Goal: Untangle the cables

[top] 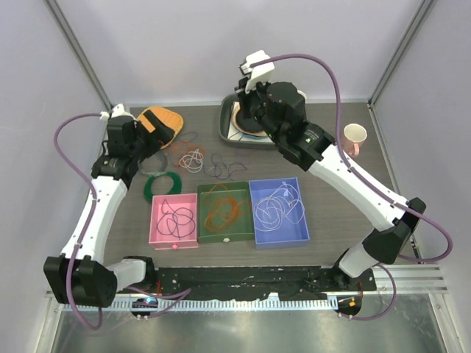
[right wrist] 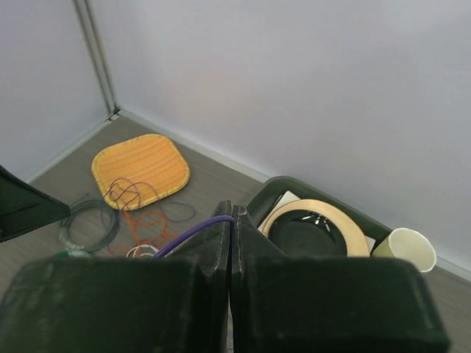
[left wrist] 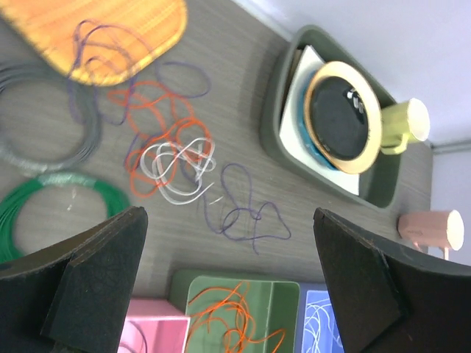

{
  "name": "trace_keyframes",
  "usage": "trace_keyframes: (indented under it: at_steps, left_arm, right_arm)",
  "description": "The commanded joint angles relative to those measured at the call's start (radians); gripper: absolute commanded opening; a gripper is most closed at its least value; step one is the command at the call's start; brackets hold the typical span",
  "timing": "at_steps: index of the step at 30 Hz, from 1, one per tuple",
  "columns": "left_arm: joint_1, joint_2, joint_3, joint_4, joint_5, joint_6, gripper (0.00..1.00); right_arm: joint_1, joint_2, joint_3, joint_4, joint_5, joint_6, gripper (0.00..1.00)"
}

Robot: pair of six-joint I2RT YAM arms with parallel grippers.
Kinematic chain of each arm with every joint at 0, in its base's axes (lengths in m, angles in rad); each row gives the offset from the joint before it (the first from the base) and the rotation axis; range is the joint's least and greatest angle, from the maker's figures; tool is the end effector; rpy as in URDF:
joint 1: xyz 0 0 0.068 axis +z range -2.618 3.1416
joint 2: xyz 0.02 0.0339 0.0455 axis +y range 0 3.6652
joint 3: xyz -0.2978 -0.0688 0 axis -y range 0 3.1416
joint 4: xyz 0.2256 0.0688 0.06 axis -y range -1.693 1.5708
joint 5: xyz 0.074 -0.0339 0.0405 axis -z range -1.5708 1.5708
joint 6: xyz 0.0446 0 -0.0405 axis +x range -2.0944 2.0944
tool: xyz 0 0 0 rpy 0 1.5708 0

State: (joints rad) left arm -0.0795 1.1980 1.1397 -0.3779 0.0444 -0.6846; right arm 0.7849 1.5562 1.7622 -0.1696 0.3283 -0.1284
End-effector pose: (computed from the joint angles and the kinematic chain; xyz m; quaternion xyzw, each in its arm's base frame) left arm 0.2468 -0.0216 0.3875 -0.2398 0.8084 -0.2177 0.4915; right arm 0.2509 0.2304 0.5204 -0.1964 0.6665 0.1216 0.7088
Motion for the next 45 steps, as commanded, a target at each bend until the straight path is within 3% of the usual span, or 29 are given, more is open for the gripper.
trace_keyframes:
  at_steps: [1, 11, 24, 30, 45]
  left_arm:
    - [-0.003, -0.081, -0.017, -0.260, -0.191, -0.180, 1.00]
    - [-0.003, -0.222, -0.130, -0.409, -0.451, -0.279, 1.00]
    - [-0.002, -0.239, -0.182, -0.401, -0.502, -0.268, 1.00]
    - [0.004, -0.255, -0.186, -0.404, -0.521, -0.266, 1.00]
    - [0.004, -0.301, -0.205, -0.395, -0.548, -0.276, 1.00]
  right_arm:
    - [0.053, -0.056, -0.013, 0.028, -0.038, 0.013, 0.01]
    - [0.174, -0.013, -0.096, 0.206, -0.192, 0.167, 0.01]
    - [0.307, 0.189, 0.094, 0.197, -0.229, 0.171, 0.01]
    - [0.336, 0.246, 0.106, 0.222, -0.224, 0.174, 0.01]
    - [0.336, 0.311, -0.158, 0.347, -0.166, 0.250, 0.01]
